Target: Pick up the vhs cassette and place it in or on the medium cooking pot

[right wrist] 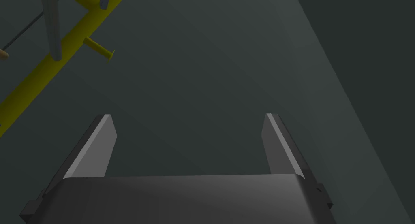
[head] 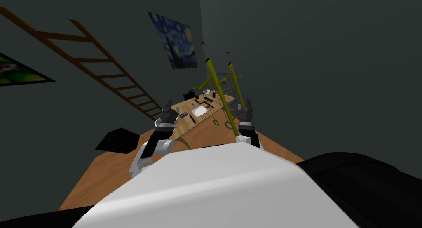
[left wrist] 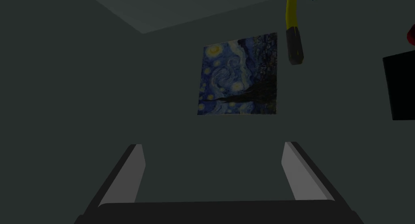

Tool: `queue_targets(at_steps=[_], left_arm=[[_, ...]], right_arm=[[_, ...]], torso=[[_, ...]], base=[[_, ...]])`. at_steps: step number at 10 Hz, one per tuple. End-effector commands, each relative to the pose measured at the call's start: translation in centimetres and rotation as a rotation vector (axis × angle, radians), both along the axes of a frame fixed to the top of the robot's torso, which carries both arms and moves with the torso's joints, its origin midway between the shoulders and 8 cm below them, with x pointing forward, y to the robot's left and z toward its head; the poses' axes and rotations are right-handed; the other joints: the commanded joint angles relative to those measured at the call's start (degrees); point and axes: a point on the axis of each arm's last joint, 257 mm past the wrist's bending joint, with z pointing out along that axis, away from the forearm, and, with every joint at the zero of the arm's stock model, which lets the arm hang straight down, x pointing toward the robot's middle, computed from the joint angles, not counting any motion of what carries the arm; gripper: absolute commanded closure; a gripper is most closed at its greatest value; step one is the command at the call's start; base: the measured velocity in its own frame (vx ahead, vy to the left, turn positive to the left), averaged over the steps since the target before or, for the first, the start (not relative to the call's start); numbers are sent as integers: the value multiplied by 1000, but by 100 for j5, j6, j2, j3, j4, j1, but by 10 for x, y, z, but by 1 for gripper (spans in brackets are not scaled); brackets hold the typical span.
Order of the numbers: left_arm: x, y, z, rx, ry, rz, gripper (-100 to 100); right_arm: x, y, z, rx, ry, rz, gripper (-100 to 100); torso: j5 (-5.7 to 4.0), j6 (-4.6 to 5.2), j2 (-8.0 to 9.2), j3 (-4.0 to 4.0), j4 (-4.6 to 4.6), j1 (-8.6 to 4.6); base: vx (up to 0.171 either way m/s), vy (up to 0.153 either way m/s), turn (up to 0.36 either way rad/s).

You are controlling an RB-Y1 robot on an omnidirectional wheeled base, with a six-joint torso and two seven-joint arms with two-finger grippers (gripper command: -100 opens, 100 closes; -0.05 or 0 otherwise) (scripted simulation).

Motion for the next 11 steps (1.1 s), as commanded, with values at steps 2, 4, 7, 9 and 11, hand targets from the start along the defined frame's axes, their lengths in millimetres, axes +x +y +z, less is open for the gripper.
queue_targets(at_steps=[2,4,7,9,11], left_arm=[[8,3,-11,19,54,10,-100],[18,6,-25,53,115,18,-100],[28,10,-41,88,179,27,-100],[36,14,-56,122,238,36,-100],[43,19,-69,155,287,43,-100]], right_arm=[[0,0,0,0,0,0,0],[0,0,0,0,0,0,0],[0,0,0,0,0,0,0],[0,0,0,0,0,0,0],[0,0,0,0,0,0,0]], torso=[[0,-1,-2,-1,0,-3],[-2,1,-8,-5,-2,-7],[0,-2,-7,-4,-1,-3],[-1,1,-11,-6,-2,-6],[-1,-3,-13,-7,-2,-8]], base=[[-26,15,-30],[-26,16,-86],[-27,17,-54],[-20,15,-102],[-12,10,-56]])
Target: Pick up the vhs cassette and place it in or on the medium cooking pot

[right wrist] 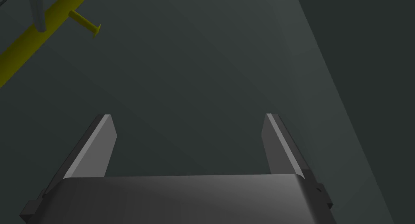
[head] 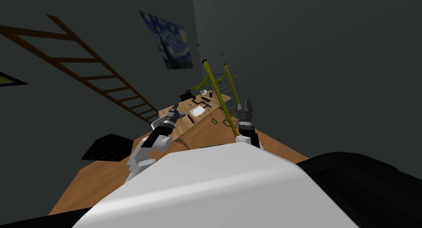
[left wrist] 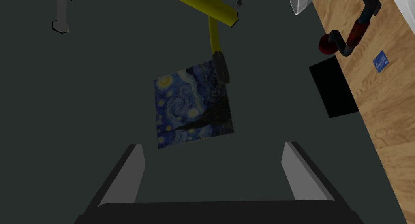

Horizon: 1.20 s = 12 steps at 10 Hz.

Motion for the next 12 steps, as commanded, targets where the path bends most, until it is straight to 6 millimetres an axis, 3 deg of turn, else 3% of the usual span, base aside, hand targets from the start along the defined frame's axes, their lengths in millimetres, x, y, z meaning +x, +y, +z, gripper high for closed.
queue_targets(at_steps=[1,12], left_arm=[[5,3,-13,20,48,11,-100],[22,39,-94,155,348,65,-100]], right_arm=[[0,0,0,0,0,0,0],[0,0,0,0,0,0,0]], torso=[[0,0,0,0,0,0],[0,-1,-9,-5,-2,0]], base=[[-16,18,-76],[-3,13,-78]])
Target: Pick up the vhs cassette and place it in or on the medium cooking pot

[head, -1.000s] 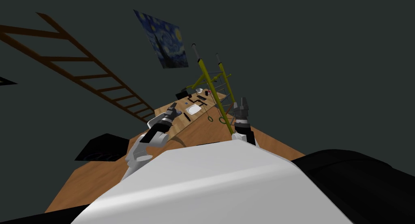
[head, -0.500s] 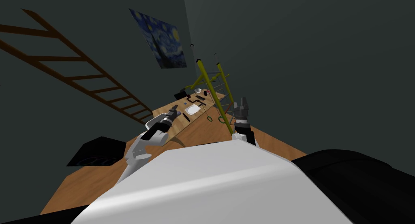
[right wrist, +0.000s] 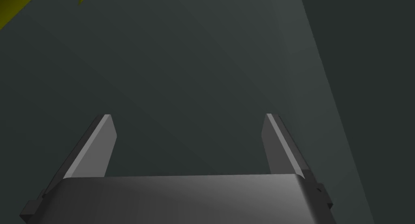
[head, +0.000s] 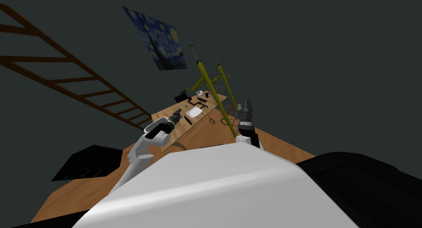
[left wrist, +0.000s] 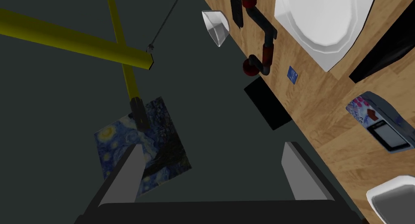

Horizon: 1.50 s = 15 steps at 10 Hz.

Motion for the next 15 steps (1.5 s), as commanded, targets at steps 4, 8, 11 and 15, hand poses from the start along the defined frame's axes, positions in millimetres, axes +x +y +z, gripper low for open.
queue_targets(at_steps=[4,8,11,15], left_arm=[[-2,15,-29,38,109,22,-100],[-7,38,-67,91,255,48,-100],[-14,52,-91,118,353,66,-100],[-28,75,-125,154,495,87,-100]], right_arm=[[0,0,0,0,0,0,0],[0,0,0,0,0,0,0],[0,0,0,0,0,0,0],[0,0,0,0,0,0,0]], torso=[[0,0,-2,-1,0,0],[1,2,-9,-5,-2,3],[0,2,-8,-4,-2,-2],[0,-3,-6,-4,-2,-1]], base=[[7,10,-54],[24,16,-119],[22,12,-76],[33,15,-92]])
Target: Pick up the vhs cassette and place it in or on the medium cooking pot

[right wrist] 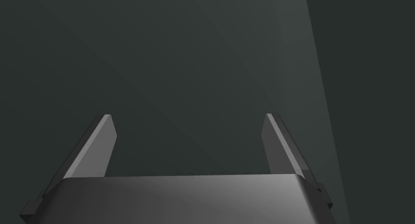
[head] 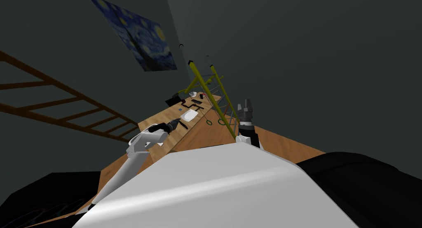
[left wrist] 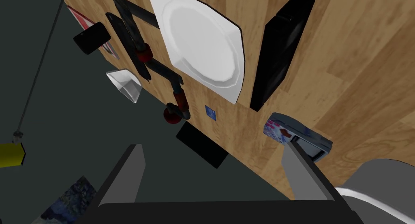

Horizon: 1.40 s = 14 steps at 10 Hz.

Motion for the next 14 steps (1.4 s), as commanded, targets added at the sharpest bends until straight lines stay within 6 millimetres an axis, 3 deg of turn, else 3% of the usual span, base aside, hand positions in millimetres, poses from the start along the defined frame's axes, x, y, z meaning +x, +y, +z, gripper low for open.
queue_targets(at_steps=[1,8,14], left_arm=[[-5,4,-10,11,50,8,-100],[-52,46,-72,45,348,59,-100],[-97,65,-108,37,557,91,-100]], right_arm=[[0,0,0,0,0,0,0],[0,0,0,0,0,0,0],[0,0,0,0,0,0,0]], torso=[[0,0,0,0,0,0],[0,-3,-9,-6,-3,-1],[1,-4,-10,-6,-3,1]], base=[[38,21,-108],[55,22,-114],[63,27,-103]])
